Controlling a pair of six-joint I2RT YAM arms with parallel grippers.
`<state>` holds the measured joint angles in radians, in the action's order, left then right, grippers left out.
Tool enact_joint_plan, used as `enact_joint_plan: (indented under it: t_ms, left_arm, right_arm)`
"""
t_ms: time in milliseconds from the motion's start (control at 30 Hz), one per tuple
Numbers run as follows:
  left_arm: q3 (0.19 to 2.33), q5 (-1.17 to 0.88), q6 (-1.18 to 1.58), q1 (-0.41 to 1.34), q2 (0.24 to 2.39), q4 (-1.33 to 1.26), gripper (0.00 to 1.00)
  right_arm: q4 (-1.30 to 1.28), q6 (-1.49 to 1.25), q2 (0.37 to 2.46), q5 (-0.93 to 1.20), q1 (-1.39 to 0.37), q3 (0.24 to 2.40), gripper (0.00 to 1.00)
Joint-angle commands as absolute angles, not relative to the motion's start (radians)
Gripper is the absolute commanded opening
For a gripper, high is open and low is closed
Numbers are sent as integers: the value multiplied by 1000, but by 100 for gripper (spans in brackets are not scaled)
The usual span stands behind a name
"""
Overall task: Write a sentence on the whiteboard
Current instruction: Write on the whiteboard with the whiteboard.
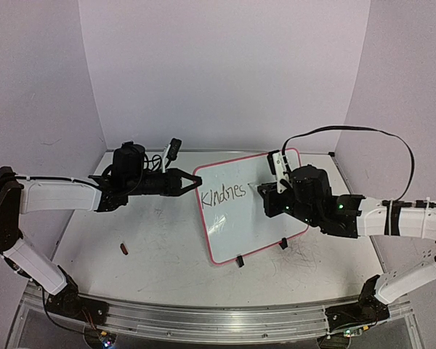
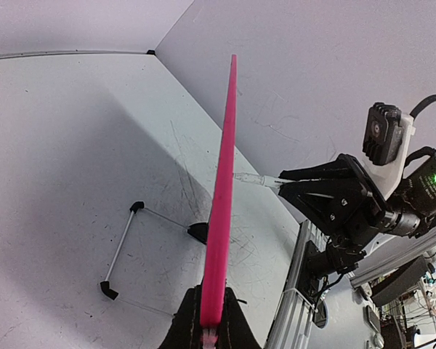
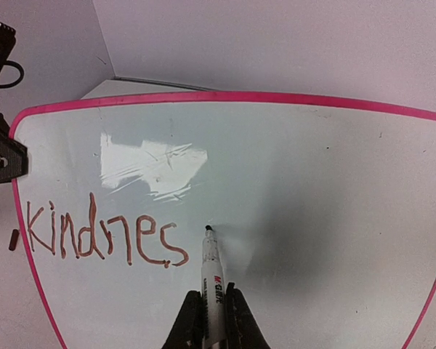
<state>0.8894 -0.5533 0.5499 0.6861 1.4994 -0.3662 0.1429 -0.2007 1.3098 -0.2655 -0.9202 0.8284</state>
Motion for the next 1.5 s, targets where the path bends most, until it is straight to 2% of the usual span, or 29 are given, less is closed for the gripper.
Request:
enact_joint_plan:
  t_ms: [0, 1100, 1467]
  left_arm:
    - [922, -558, 573, 690, 1488, -370, 0]
    - [931, -566, 573, 690, 1505, -370, 0]
    - [932, -563, 575, 690, 1500, -370, 0]
  right_arm:
    - [160, -182, 1320, -247, -931, 857, 0]
    - [74, -235, 1287, -317, -957, 796, 0]
    - [119, -233, 1331, -316, -970, 850, 0]
